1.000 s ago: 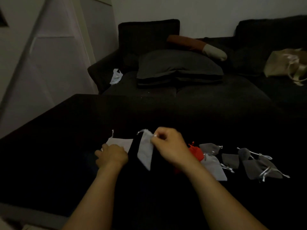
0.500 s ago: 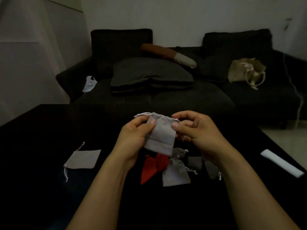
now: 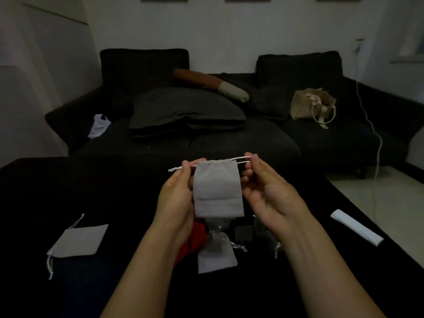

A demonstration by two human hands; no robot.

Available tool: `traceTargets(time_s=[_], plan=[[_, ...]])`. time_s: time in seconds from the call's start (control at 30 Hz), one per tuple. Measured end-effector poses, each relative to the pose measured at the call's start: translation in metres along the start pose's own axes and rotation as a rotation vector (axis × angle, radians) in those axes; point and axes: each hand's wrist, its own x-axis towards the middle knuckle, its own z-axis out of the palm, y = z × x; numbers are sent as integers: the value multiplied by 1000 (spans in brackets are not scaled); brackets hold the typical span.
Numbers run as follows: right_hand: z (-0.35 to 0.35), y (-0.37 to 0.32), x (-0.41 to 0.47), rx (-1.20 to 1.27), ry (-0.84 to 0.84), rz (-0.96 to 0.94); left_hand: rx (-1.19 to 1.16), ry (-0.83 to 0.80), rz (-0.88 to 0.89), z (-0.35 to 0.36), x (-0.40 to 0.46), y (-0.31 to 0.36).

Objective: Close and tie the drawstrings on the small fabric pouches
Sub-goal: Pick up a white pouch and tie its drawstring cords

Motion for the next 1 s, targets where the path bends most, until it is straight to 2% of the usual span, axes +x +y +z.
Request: traceTargets(time_s=[0.13,0.3,0.4,0.47,0.57,0.67,0.8,0.93,1.0], plan=[[3,2,-2,221,15,74,-96,4,-40,6,0,-1],[5,4,-5,294,40,108,-128,-17,-18,3,-1,-1],[6,7,-6,159,6,83,-128,-23,-10,1,-3,0],[6,7,-3,165,3,48,-170,12,4,-6,1,4],[1,1,2,143,93,-13,-304,98,37,-15,8,13],[-3,-3,3,78,148,-32,-339,98,61,-11,7,10],[-1,1,-1,-38,66,-29,-303,110,94,-11,8,10],[-1,3,-4,-255,-19,-120,-360,143,70,-12,11,13],[0,6,-5,-379,-61,-167,-264,121,76,-7,9,9]])
